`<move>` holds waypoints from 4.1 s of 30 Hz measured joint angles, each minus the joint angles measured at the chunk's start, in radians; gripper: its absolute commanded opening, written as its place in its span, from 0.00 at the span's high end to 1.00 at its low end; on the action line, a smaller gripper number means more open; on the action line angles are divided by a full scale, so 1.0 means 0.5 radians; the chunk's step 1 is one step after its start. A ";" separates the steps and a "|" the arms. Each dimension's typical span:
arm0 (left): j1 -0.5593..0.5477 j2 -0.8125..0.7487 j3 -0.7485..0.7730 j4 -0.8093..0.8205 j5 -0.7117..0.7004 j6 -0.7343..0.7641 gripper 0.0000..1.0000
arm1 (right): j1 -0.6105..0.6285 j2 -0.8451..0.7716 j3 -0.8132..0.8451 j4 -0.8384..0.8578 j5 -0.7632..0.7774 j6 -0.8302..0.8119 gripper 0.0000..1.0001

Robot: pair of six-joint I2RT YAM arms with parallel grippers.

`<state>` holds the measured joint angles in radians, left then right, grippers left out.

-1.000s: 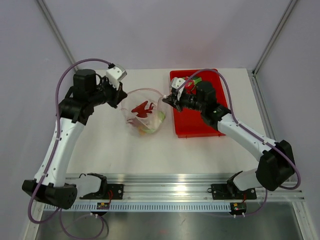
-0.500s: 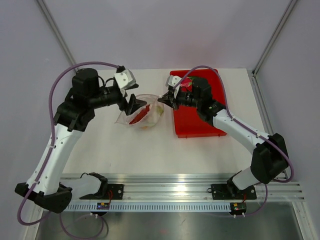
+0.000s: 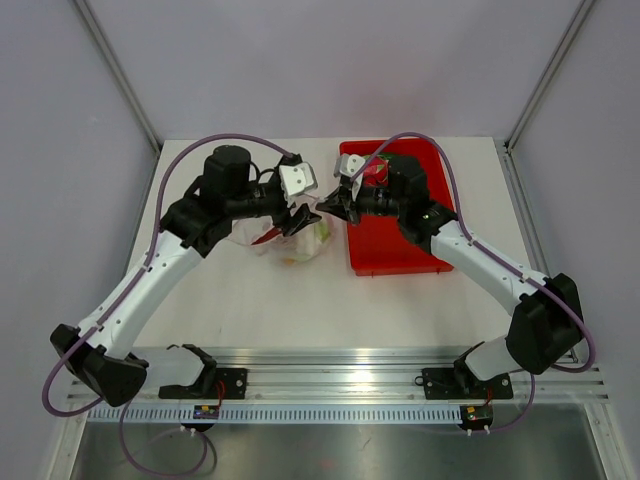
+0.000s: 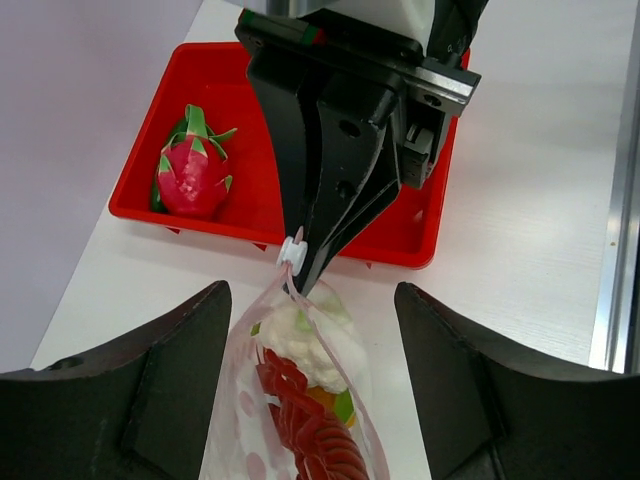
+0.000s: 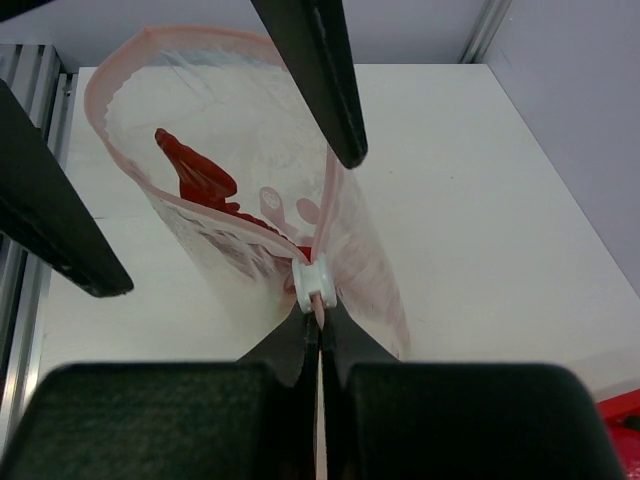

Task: Place the food in the zip-top bag and seal the zipper
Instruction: Zip the zipper food storage bag at the center of the board, then place the zipper food storage bag at the center of the board.

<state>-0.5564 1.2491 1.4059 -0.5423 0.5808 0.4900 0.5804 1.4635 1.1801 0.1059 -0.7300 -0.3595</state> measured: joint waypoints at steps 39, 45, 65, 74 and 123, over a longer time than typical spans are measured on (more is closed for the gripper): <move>-0.056 0.164 -0.050 0.095 0.089 0.269 0.87 | -0.009 -0.036 -0.001 -0.085 -0.093 -0.015 1.00; -0.055 0.167 -0.048 0.087 0.095 0.270 1.00 | -0.009 -0.037 -0.001 -0.087 -0.085 -0.023 1.00; 0.274 -0.005 -0.263 0.085 0.296 0.222 1.00 | -0.031 -0.138 -0.222 0.236 0.292 0.186 1.00; 0.608 -0.249 -0.536 0.167 0.377 0.102 1.00 | -0.041 -0.138 -0.224 0.258 0.571 0.282 1.00; 1.229 -0.169 -0.665 0.990 0.472 -0.846 1.00 | -0.199 0.198 0.217 0.222 0.841 0.795 1.00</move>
<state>0.0582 1.1645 1.0733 -0.0475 0.8165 0.0669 0.4808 1.5623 1.2884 0.2169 -0.3096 0.0380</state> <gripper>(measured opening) 0.143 0.011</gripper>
